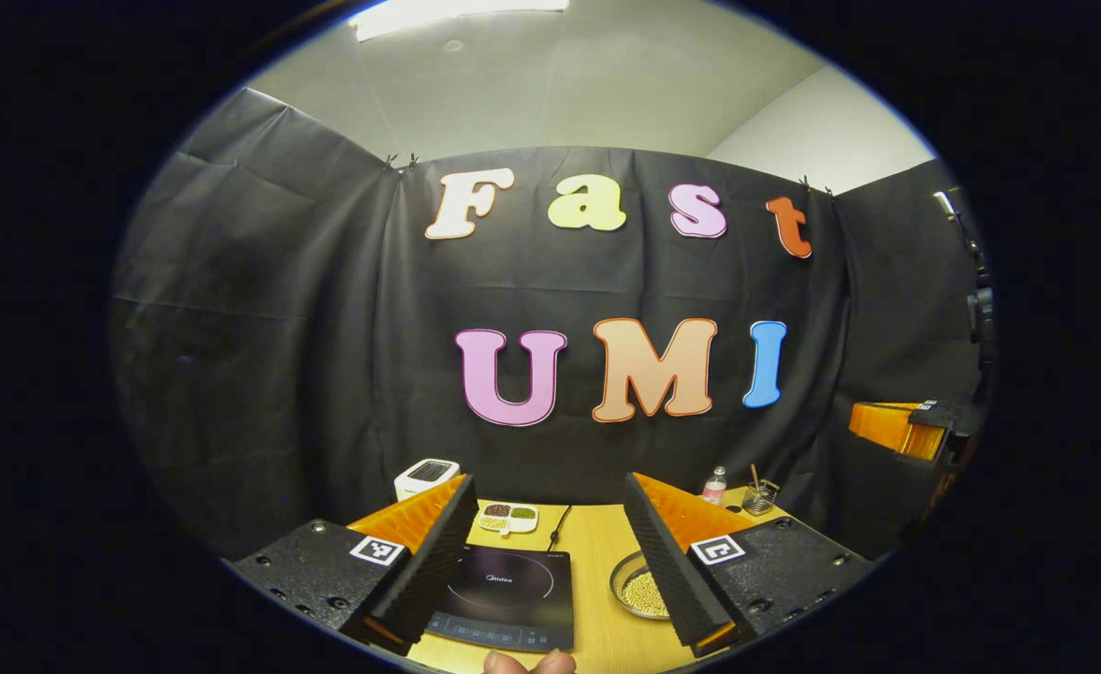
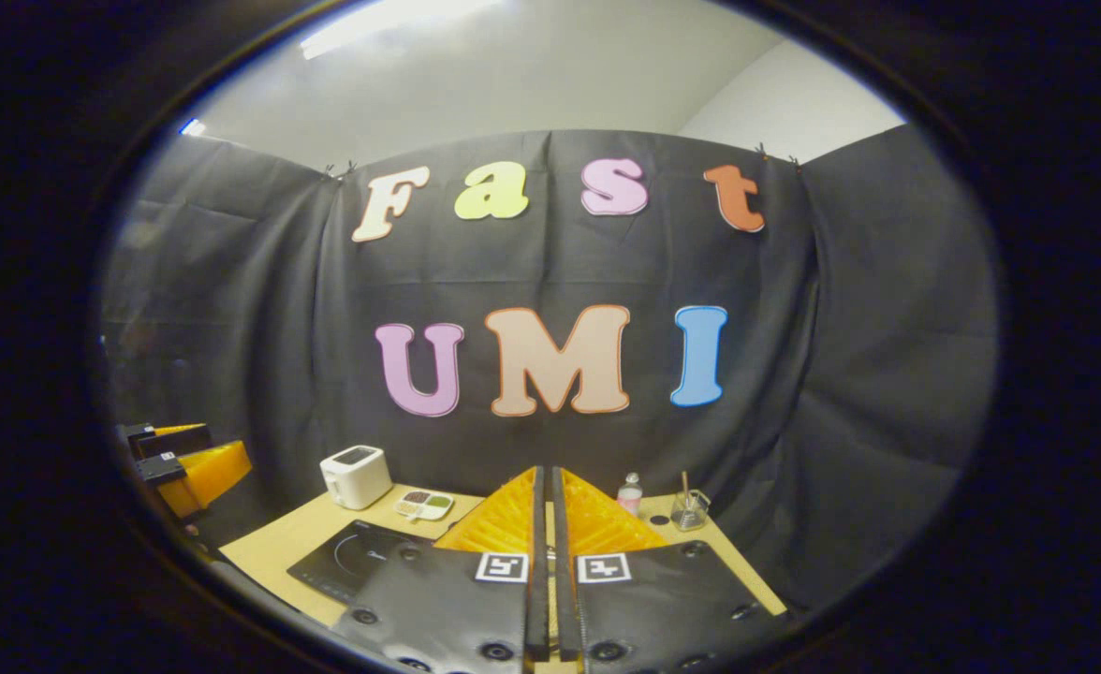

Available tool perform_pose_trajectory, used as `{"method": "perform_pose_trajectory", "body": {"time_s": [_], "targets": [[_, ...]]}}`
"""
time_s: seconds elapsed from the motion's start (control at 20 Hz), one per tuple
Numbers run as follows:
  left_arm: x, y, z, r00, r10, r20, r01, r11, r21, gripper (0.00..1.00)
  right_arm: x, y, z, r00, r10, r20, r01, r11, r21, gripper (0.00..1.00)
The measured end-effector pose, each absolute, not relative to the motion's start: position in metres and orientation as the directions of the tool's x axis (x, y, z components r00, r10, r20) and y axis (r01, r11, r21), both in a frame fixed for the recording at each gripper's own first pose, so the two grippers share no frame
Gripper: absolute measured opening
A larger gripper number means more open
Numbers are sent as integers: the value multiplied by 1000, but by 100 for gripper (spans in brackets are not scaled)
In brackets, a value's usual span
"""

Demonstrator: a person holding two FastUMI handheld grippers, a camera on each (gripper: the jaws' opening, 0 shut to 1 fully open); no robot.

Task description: First push the handle of the pot to place it horizontally, then grasp the pot with both hands and set it on the induction cooktop.

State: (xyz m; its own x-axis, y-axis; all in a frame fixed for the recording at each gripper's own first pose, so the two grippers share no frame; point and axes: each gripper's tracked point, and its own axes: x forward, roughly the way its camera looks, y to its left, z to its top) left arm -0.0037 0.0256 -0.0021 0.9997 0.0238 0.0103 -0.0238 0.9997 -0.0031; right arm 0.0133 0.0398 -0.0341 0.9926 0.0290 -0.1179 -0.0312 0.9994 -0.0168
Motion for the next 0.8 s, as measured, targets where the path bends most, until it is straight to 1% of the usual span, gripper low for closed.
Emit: {"method": "perform_pose_trajectory", "body": {"time_s": [0.05, 0.1, 0.15, 0.2, 0.25, 0.3, 0.35, 0.4, 0.45, 0.5, 0.55, 0.6, 0.65, 0.7, 0.75, 0.8], "targets": [[-4, 28, -4, 1000, 18, 13, -18, 1000, -4, 95, 17, 44, -40, 991, 28, -131, -30, 999, -19, 5], [-3, 31, -4, 1000, 11, 13, -11, 1000, -7, 93, 14, 45, -39, 990, 23, -139, -26, 999, -19, 5], [-2, 33, -6, 1000, 3, 12, -3, 1000, -9, 95, 18, 50, -46, 985, 33, -169, -34, 999, -3, 5], [-2, 36, -9, 1000, -3, 7, 3, 1000, -13, 95, 14, 53, -60, 975, 38, -219, -37, 999, 8, 4], [-1, 38, -14, 1000, -8, -1, 8, 1000, -21, 95, 12, 55, -65, 971, 42, -237, -39, 999, 17, 0], [0, 40, -16, 1000, -14, -6, 14, 999, -30, 92, 16, 59, -69, 968, 58, -245, -55, 998, 20, 0], [1, 41, -19, 1000, -20, -13, 19, 999, -36, 95, 20, 60, -71, 966, 57, -253, -58, 998, 4, 2], [3, 42, -22, 999, -24, -21, 23, 999, -40, 95, 21, 58, -73, 964, 57, -261, -62, 998, -11, 7], [5, 43, -25, 999, -25, -27, 24, 999, -43, 95, 24, 61, -79, 958, 62, -279, -68, 998, -10, 2], [9, 45, -27, 999, -21, -35, 20, 999, -46, 95, 25, 60, -90, 952, 71, -299, -73, 997, 5, 2], [12, 46, -31, 999, -16, -41, 14, 999, -52, 92, 29, 61, -101, 944, 80, -321, -76, 997, 25, 2], [17, 46, -34, 999, -7, -45, 4, 998, -58, 93, 33, 61, -113, 932, 94, -350, -83, 995, 45, 2], [23, 47, -39, 998, 7, -61, -11, 998, -56, 96, 35, 61, -130, 915, 105, -389, -89, 994, 60, 0], [26, 48, -43, 997, 20, -78, -25, 998, -55, 92, 35, 60, -145, 900, 121, -419, -100, 992, 72, 2], [29, 44, -42, 997, 19, -75, -24, 998, -62, 96, 38, 61, -157, 887, 138, -440, -114, 990, 81, 3], [34, 39, -44, 996, 15, -88, -21, 998, -61, 96, 41, 61, -172, 869, 152, -470, -124, 988, 89, 3]]}}
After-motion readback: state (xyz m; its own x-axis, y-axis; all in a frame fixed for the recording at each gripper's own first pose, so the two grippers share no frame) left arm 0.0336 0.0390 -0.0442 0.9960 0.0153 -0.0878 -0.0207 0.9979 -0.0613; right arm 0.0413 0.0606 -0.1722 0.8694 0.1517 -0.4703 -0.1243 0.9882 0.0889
